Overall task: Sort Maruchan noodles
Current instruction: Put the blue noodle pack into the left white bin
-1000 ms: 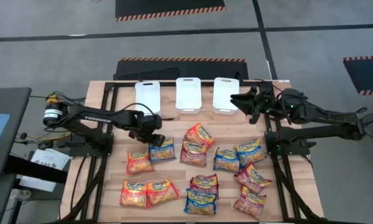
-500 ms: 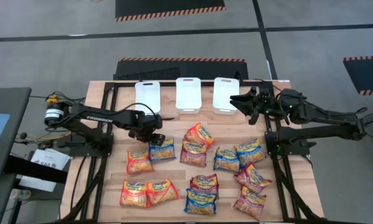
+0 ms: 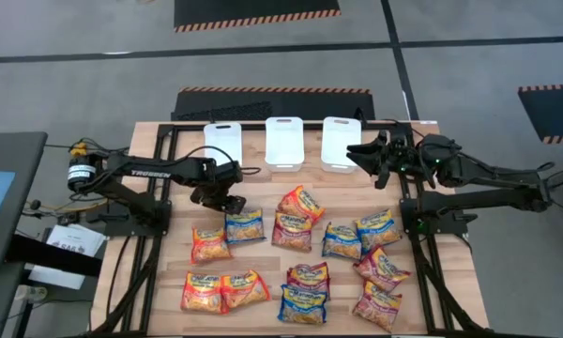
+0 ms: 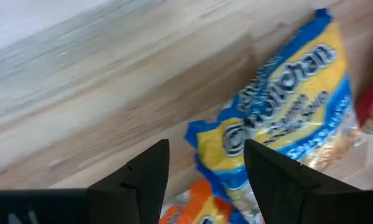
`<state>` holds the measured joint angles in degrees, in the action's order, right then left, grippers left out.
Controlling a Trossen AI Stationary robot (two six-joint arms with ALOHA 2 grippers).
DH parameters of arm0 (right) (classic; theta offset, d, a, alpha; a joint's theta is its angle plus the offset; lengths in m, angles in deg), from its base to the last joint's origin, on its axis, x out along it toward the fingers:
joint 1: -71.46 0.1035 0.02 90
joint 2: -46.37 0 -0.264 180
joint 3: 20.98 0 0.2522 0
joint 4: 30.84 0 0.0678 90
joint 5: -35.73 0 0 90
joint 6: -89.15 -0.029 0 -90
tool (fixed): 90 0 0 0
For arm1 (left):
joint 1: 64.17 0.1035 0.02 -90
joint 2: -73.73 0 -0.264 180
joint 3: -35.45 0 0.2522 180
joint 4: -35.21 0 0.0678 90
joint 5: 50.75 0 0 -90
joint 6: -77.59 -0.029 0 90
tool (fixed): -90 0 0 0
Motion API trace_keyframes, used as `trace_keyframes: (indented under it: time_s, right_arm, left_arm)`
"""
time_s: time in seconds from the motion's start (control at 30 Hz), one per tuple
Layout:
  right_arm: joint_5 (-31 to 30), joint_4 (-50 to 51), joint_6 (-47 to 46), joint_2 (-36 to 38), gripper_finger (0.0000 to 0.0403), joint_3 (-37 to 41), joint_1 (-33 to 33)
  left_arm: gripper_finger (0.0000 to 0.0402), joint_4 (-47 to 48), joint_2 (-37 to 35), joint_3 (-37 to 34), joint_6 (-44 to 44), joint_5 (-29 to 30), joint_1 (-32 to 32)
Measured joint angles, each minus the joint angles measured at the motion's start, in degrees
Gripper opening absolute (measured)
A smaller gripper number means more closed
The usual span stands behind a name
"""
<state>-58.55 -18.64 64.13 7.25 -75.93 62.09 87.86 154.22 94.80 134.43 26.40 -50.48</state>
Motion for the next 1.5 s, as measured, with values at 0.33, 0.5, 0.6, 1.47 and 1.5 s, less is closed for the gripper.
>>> trace_keyframes:
  time_s: [0.33,0.5,0.6,1.47,1.5]
  right_arm:
    - [0.0,1.7,0.0,0.0,0.0159,0.0,0.0]
    - [0.0,1.6,0.0,0.0,0.0159,0.0,0.0]
    - [0.0,1.6,0.0,0.0,0.0159,0.0,0.0]
    - [-0.1,1.6,0.0,0.0,0.0159,0.0,-0.1]
    - [-0.1,1.6,0.0,0.0,0.0159,0.0,-0.1]
  left_arm:
    - [0.0193,-2.6,1.6,0.0,-0.2,-3.1,-0.7]
    - [0.0193,-6.4,4.5,0.0,-0.3,-3.9,-0.9]
    - [0.0193,-6.7,6.2,0.0,-0.3,-3.9,-0.9]
    - [0.0008,-10.4,8.3,0.1,-4.4,-4.6,-4.1]
    - [0.0005,-10.4,8.3,0.1,-4.7,-4.5,-4.3]
